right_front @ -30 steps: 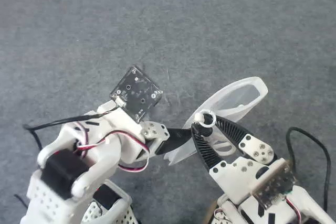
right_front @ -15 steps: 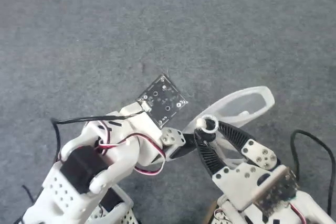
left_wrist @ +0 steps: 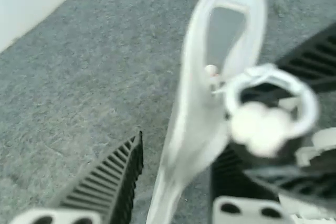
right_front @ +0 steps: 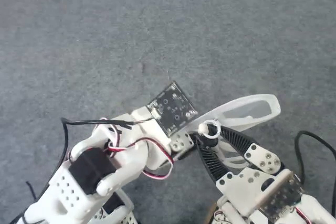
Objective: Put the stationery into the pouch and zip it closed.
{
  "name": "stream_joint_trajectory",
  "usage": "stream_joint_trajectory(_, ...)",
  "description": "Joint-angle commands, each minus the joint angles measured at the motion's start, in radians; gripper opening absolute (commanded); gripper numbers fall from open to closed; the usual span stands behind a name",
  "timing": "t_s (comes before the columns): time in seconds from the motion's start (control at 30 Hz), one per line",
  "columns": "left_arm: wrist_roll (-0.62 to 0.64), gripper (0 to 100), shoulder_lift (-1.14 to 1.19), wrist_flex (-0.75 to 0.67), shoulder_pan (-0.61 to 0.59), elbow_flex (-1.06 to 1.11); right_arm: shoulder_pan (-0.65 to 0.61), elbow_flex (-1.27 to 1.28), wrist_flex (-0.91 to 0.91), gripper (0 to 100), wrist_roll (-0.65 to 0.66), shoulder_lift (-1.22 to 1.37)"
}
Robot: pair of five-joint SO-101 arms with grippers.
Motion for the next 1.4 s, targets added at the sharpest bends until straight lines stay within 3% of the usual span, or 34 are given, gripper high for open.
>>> stream_joint_trajectory(0.0, 0.017, 13, -0.014, -0.04, 0.048, -0.008, -0.01, -0.025, 0.016, 0.6, 0.008, 0.015)
stream_joint_trajectory(0.2, 0.009, 1, -0.014, -0.04, 0.061, -0.015, -0.008, -0.025, 0.013, 0.6, 0.011, 0.015)
stream_joint_trajectory(0.4, 0.009, 1, -0.126, -0.04, 0.06, 0.036, -0.005, -0.025, -0.018, 0.6, 0.008, 0.015)
stream_joint_trajectory(0.63, -0.029, 1, -0.247, -0.078, 0.057, 0.122, 0.119, -0.008, -0.124, 0.6, -0.072, 0.015)
stream_joint_trajectory(0.9, -0.077, 1, -0.265, -0.124, 0.057, 0.196, 0.237, 0.103, -0.292, 0.6, -0.08, 0.015)
stream_joint_trajectory(1.37, -0.081, 1, -0.265, -0.118, 0.055, 0.199, 0.357, 0.107, -0.338, 0.6, -0.112, 0.016)
